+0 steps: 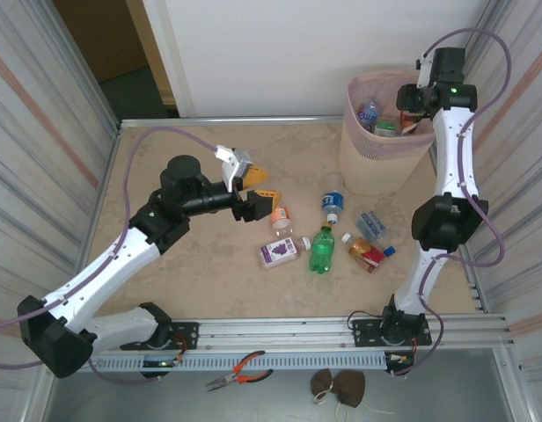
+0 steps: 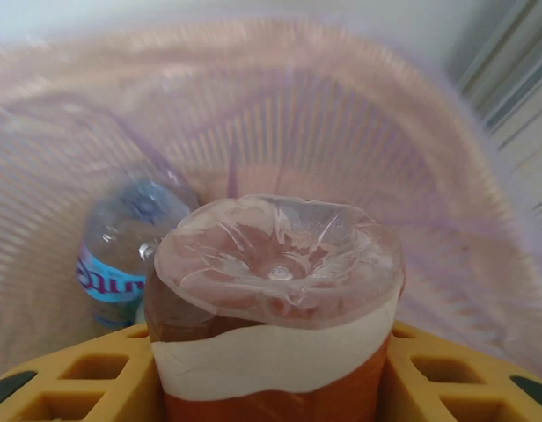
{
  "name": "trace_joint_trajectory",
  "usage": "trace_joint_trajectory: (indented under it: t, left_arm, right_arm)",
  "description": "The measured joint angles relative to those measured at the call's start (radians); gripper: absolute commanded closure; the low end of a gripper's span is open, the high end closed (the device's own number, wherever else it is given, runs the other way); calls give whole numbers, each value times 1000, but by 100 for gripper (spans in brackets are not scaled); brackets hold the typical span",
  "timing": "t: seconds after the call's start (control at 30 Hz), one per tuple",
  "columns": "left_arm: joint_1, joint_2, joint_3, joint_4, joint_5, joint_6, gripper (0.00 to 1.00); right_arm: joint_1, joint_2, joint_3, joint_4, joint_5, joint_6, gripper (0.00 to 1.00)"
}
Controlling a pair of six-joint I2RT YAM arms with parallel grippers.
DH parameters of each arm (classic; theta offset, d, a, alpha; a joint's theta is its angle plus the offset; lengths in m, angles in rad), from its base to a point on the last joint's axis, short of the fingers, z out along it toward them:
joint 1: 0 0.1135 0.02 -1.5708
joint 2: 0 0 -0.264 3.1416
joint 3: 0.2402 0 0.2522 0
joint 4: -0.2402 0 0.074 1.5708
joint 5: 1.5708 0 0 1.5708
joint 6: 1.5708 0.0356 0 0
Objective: Put the plastic bottles in the bin
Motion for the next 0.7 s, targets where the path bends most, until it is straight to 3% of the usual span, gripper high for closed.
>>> trace_joint_trajectory:
  t: [0.2, 0.4, 0.7]
  left_arm:
    - [0, 43, 21, -85, -63, -12, 22]
    - [0, 95, 80, -183, -157, -38, 30]
    - [0, 247, 188, -339, -260, -94, 30]
  right_arm:
    - [0, 64, -1, -48, 27, -1, 44]
    - [0, 77, -2, -70, 38, -1, 30]
    - [5, 35, -15, -82, 42, 2, 24]
